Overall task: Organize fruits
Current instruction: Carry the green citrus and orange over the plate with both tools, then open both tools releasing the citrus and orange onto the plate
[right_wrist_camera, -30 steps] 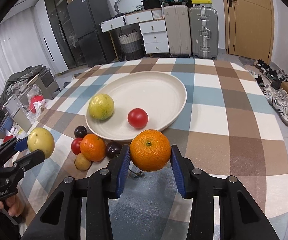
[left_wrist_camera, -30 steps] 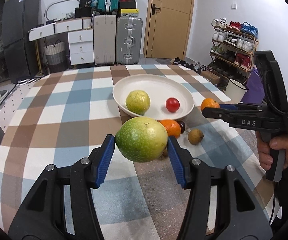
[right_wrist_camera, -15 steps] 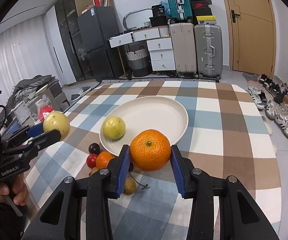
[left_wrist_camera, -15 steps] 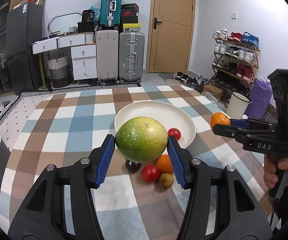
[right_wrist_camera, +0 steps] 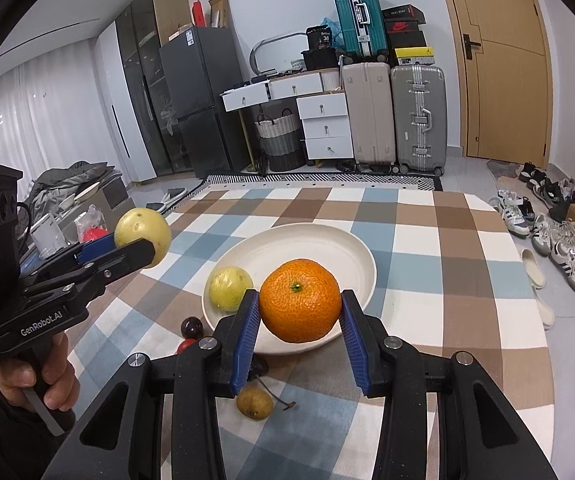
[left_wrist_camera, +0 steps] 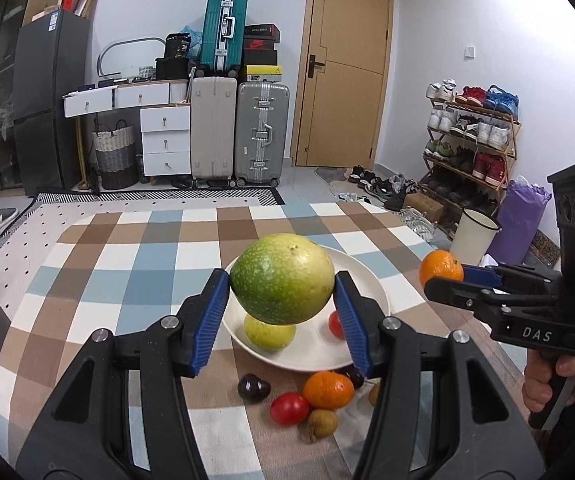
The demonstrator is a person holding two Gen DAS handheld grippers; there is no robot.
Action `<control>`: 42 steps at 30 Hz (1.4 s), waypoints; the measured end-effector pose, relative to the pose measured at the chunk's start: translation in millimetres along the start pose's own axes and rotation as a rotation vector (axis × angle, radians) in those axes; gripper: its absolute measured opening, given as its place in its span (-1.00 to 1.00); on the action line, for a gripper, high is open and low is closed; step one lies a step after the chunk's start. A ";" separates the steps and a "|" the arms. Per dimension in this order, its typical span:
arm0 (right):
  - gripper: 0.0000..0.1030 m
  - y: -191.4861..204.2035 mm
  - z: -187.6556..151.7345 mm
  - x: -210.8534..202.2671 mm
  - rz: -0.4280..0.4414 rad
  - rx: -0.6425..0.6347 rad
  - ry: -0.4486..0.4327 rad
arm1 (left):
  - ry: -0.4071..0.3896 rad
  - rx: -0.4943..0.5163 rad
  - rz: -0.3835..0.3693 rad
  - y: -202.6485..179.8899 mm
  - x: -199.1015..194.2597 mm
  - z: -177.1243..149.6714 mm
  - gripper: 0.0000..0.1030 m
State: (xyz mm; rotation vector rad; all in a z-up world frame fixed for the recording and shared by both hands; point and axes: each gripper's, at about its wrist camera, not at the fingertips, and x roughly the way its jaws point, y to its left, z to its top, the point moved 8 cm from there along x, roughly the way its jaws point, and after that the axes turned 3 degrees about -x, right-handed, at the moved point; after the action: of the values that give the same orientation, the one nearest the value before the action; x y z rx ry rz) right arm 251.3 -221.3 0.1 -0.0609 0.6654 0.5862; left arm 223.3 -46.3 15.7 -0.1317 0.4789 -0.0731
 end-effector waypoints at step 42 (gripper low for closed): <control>-0.20 -44.1 -4.4 109.4 -0.022 0.084 0.103 | 0.093 0.085 0.012 -17.4 130.4 -19.7 0.00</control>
State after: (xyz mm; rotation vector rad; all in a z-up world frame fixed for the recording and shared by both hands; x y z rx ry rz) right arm 341.4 -205.3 -74.5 -0.0203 0.7882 0.5359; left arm 329.0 -78.9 -58.3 -0.0418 0.5682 -0.0883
